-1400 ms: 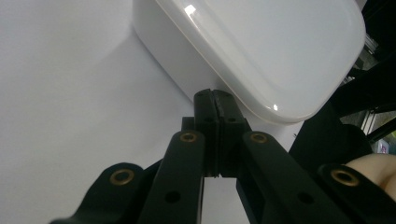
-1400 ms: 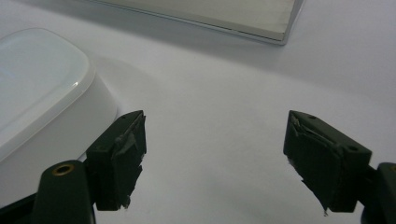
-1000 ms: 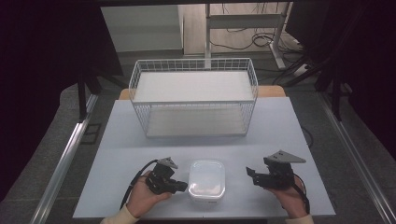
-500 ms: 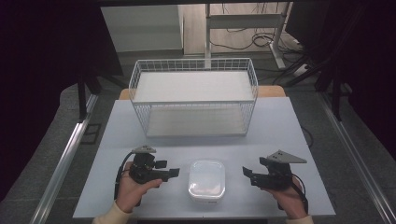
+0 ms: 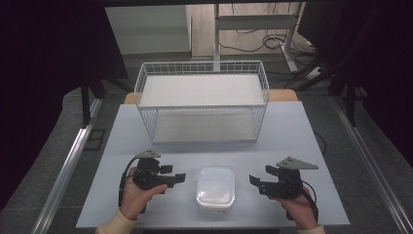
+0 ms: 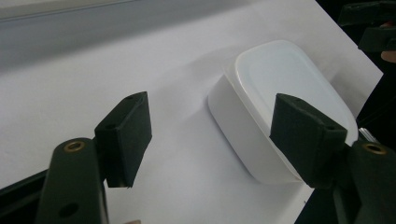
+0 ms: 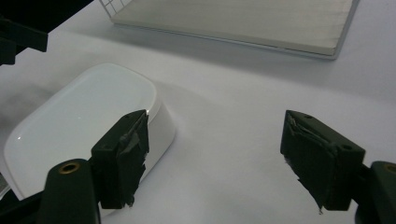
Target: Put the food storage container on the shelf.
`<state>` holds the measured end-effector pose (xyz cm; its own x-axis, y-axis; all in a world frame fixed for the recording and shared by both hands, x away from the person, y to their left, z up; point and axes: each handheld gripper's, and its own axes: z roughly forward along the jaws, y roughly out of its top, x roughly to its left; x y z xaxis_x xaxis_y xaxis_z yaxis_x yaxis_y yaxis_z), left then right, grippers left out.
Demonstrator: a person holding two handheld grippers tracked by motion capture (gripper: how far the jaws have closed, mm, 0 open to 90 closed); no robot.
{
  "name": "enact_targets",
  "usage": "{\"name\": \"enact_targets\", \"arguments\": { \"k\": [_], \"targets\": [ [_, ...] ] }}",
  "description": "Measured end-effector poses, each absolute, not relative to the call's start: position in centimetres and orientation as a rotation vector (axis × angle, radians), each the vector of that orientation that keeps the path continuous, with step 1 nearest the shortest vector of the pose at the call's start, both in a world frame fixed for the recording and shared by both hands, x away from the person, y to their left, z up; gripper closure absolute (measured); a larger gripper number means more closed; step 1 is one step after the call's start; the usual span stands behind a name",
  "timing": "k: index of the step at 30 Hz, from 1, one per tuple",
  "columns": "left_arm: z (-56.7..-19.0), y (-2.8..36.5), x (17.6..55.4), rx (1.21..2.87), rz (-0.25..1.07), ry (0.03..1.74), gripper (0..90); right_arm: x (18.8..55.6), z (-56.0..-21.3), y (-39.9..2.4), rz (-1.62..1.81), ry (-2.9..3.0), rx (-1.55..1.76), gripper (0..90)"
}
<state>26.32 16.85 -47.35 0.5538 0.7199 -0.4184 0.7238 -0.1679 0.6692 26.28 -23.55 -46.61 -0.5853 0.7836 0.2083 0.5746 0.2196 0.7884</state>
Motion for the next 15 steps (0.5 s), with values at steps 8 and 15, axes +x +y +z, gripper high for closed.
{"name": "enact_targets", "arguments": {
  "k": [8, 15],
  "targets": [
    [-47.5, 17.1, 26.6, 1.900, 0.066, 1.155, 29.7, 26.2, -46.5, -22.8, 1.314, 2.287, 1.273, 25.8],
    [-47.7, 16.8, 27.0, 1.859, -0.007, 1.173, 29.3, 26.0, -46.9, -21.2, 1.367, 2.342, 1.294, 27.2]
  ]
}}
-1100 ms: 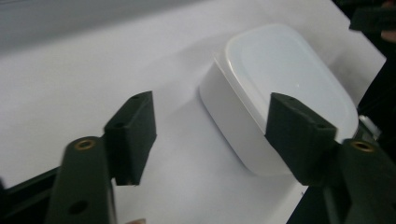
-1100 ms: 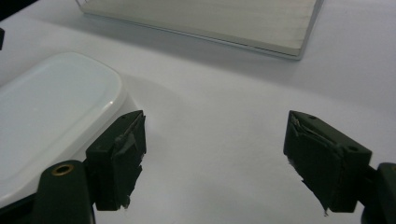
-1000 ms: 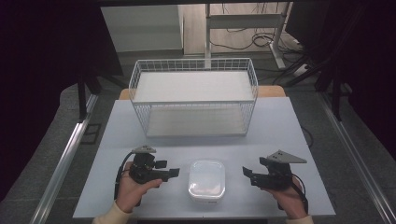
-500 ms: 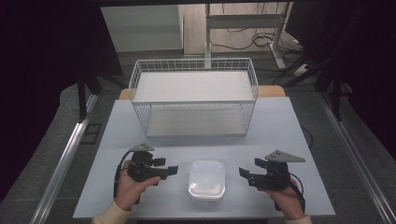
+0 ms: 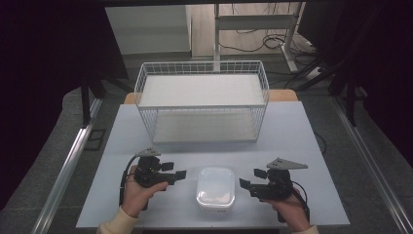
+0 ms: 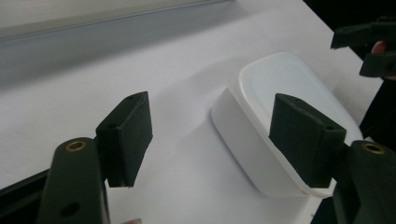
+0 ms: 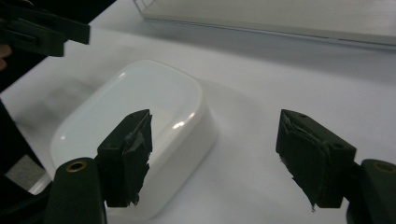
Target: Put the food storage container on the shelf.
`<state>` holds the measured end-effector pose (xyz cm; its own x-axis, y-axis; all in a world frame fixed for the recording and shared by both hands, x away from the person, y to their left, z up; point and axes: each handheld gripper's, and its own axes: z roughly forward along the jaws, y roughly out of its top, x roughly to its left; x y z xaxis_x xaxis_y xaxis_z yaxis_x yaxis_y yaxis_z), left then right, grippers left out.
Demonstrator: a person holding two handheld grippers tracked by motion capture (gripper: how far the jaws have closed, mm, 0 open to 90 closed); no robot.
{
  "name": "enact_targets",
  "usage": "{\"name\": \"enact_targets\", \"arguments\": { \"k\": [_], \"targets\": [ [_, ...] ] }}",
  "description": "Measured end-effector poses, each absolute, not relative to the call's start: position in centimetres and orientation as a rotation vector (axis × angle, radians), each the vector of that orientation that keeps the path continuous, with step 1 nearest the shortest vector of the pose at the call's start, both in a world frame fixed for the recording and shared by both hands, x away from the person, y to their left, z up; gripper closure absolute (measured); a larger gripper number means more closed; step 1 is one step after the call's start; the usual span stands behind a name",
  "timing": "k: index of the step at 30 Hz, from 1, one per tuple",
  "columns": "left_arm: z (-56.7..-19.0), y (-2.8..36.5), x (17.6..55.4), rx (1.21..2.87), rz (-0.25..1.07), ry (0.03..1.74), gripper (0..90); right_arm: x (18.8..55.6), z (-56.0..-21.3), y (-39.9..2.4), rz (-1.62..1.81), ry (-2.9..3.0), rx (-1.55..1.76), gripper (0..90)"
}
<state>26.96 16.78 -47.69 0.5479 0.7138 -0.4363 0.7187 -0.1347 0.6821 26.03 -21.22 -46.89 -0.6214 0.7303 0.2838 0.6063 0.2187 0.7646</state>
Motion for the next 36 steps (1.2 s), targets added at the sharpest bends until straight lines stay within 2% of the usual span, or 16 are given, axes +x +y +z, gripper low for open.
{"name": "enact_targets", "arguments": {
  "k": [18, 36],
  "targets": [
    [-48.6, 14.7, 27.3, 1.816, -0.189, 1.175, 29.4, 25.7, -48.0, -18.5, 1.432, 2.387, 1.520, 30.8],
    [-49.8, 12.6, 27.6, 1.839, -0.318, 1.177, 32.8, 25.8, -49.2, -18.2, 1.429, 2.399, 1.594, 37.8]
  ]
}}
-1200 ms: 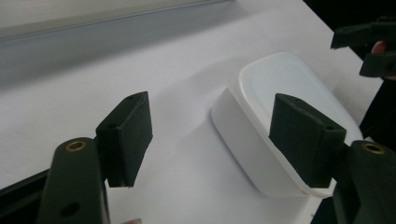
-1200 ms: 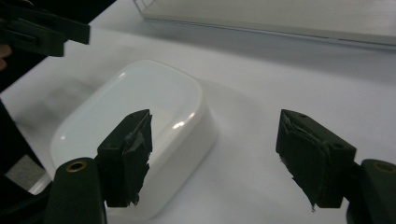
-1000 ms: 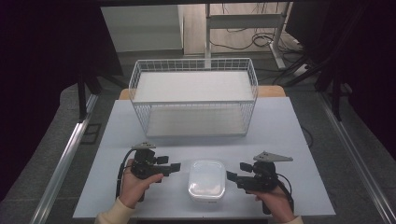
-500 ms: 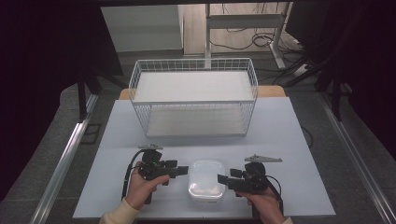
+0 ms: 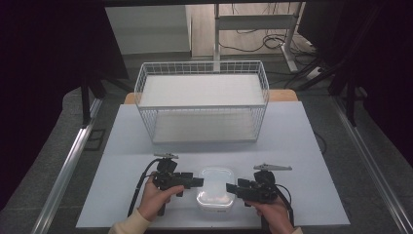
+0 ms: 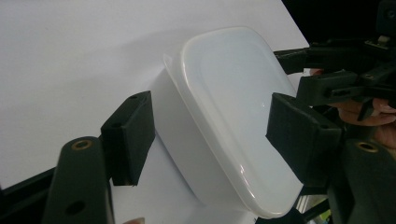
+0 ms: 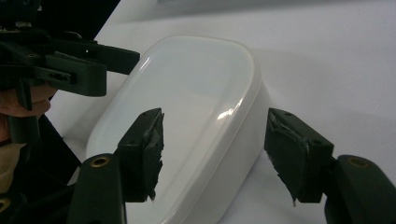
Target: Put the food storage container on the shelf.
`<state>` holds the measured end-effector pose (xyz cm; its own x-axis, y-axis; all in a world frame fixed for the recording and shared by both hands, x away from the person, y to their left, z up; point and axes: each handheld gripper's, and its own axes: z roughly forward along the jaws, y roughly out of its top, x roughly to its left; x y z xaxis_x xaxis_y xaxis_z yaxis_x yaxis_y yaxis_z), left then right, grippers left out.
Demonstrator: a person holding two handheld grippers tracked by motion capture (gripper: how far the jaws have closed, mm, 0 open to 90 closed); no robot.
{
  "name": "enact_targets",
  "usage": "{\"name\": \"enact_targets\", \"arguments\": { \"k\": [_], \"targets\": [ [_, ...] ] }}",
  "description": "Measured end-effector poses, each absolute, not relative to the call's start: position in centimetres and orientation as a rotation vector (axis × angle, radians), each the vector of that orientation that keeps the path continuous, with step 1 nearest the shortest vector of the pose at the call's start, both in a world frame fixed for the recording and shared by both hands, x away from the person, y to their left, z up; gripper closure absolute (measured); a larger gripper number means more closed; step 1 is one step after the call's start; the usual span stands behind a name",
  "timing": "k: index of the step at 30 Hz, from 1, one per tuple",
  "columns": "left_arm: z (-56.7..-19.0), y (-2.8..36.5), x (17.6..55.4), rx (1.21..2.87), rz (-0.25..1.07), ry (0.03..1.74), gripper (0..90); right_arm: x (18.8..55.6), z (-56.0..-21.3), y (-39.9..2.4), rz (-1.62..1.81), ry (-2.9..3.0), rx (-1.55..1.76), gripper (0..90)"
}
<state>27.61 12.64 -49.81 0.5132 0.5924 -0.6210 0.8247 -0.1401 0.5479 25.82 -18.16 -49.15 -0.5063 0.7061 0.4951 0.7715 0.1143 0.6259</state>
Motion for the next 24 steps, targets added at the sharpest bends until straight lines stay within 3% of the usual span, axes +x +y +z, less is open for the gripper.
{"name": "enact_targets", "arguments": {
  "k": [8, 15, 16, 21, 22, 24],
  "targets": [
    [-50.6, 12.3, 27.7, 1.820, -0.415, 1.183, 42.8, 25.9, -49.4, -18.3, -1.364, -2.235, -1.527, 41.9],
    [-50.8, 11.9, 27.5, 1.815, -0.410, 1.219, 48.4, 25.9, -49.7, -18.2, -1.345, -2.216, -1.521, 52.2],
    [-50.9, 12.0, 27.5, 1.812, -0.412, 1.219, 50.9, 25.9, -49.6, -18.4, -1.353, -2.196, -1.535, 58.0],
    [-51.0, 12.3, 27.2, 1.772, -0.410, 1.240, 54.0, 26.1, -49.6, -18.8, -1.357, -2.133, -1.547, 62.2],
    [-50.8, 12.4, 27.1, 1.768, -0.397, 1.238, 60.1, 26.1, -49.6, -18.9, -1.354, -2.123, -1.549, 63.8],
    [-50.4, 12.6, 26.8, 1.759, -0.371, 1.229, 63.9, 26.0, -49.5, -19.0, -1.360, -2.111, -1.550, 65.6]
  ]
}}
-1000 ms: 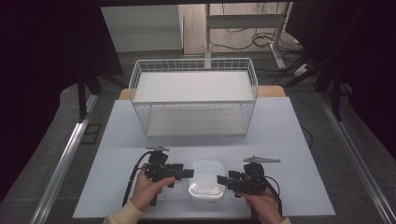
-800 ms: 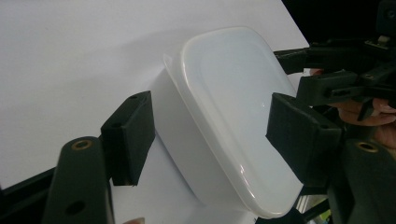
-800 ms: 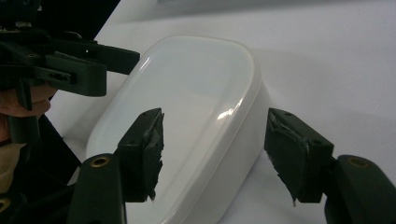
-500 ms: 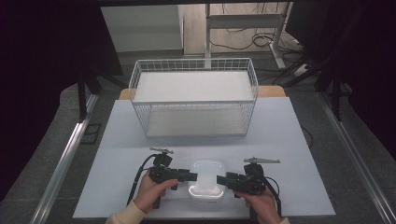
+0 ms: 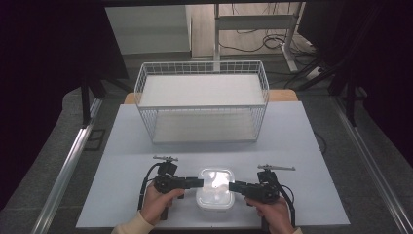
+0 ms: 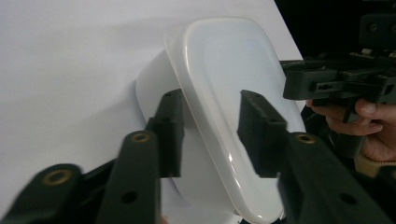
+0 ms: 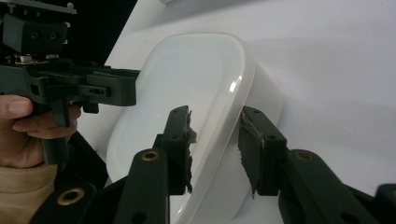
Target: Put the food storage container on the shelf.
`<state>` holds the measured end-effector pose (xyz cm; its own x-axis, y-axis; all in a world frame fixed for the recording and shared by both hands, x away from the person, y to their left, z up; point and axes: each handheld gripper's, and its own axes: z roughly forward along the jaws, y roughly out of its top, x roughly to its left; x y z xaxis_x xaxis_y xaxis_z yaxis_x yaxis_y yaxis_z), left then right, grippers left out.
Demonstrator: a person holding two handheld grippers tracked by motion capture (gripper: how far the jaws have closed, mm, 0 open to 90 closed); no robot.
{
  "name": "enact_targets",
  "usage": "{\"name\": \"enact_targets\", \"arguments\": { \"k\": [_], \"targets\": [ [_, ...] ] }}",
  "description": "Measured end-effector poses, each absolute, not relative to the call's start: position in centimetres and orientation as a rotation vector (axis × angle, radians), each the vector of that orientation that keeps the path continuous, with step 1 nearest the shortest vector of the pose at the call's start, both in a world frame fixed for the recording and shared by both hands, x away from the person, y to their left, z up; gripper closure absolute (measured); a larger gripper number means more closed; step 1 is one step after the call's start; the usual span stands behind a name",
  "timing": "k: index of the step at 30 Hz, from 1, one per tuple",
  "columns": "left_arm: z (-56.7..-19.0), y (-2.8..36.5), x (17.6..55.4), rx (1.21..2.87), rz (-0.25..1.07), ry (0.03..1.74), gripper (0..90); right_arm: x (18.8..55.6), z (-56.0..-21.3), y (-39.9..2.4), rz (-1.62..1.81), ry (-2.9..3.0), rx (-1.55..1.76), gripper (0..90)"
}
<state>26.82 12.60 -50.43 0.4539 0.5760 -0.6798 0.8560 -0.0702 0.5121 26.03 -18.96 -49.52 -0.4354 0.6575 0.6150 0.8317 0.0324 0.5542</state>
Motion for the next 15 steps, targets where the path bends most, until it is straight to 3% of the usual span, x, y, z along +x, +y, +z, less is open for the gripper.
{"name": "enact_targets", "arguments": {
  "k": [15],
  "targets": [
    [-49.4, 13.1, 25.6, 1.723, -0.363, 1.170, 73.8, 25.2, -48.4, -19.4, -1.413, -2.168, -1.510, 73.3]
  ]
}}
